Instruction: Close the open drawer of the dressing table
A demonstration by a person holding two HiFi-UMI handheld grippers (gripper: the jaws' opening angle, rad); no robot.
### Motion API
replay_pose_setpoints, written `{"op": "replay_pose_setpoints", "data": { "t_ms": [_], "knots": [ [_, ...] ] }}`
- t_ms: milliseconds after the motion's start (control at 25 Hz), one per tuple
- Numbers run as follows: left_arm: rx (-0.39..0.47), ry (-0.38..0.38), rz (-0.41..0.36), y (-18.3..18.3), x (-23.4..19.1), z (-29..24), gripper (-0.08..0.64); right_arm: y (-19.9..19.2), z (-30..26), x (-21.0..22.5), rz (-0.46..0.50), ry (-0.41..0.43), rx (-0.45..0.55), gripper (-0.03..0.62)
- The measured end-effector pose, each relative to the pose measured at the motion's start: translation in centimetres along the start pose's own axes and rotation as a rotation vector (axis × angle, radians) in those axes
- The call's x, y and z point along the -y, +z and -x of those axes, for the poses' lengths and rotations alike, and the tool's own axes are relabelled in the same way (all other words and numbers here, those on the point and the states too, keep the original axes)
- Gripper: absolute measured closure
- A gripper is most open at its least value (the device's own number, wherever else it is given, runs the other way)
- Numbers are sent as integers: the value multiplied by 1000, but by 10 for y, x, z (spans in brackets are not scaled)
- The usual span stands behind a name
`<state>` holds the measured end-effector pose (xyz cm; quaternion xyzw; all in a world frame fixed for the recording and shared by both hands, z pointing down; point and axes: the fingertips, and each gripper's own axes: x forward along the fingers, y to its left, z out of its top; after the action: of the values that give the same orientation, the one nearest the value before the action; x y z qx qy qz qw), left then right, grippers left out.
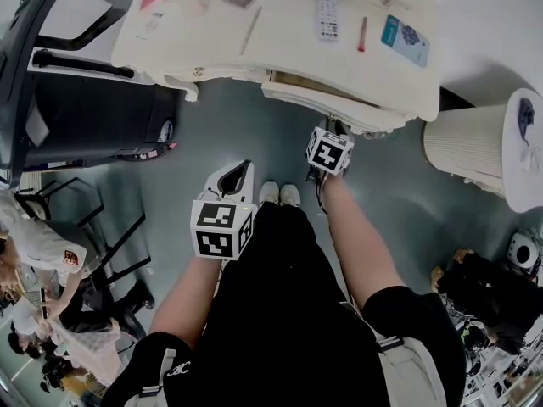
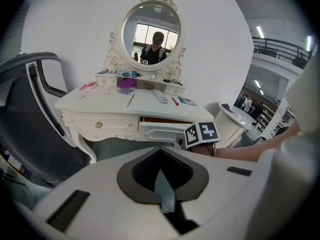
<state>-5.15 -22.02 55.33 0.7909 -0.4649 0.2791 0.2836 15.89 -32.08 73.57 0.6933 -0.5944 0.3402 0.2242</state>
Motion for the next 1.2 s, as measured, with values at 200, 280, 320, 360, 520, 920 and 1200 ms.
{"op": "replay_pose_setpoints", "data": {
  "t_ms": [200,280,320,360,520,920,1200],
  "knots": [
    [0,14,12,6,-11,-6,554,25,-24,2,7,-2,37,468],
    [3,20,14,10,-14,-7,554,34,-31,2,5,-8,43,468],
    [4,22,15,11,-16,-7,553,37,-35,2,7,-10,48,468],
    [4,25,16,13,-17,-8,552,41,-38,2,8,-12,53,468],
    [10,36,22,19,-23,-8,552,50,-45,3,3,-11,73,466],
    [47,26,20,34,-19,-4,552,50,13,-4,-81,51,90,581],
    [129,-31,-23,72,9,6,552,111,132,-15,-14,165,307,583]
  ]
}}
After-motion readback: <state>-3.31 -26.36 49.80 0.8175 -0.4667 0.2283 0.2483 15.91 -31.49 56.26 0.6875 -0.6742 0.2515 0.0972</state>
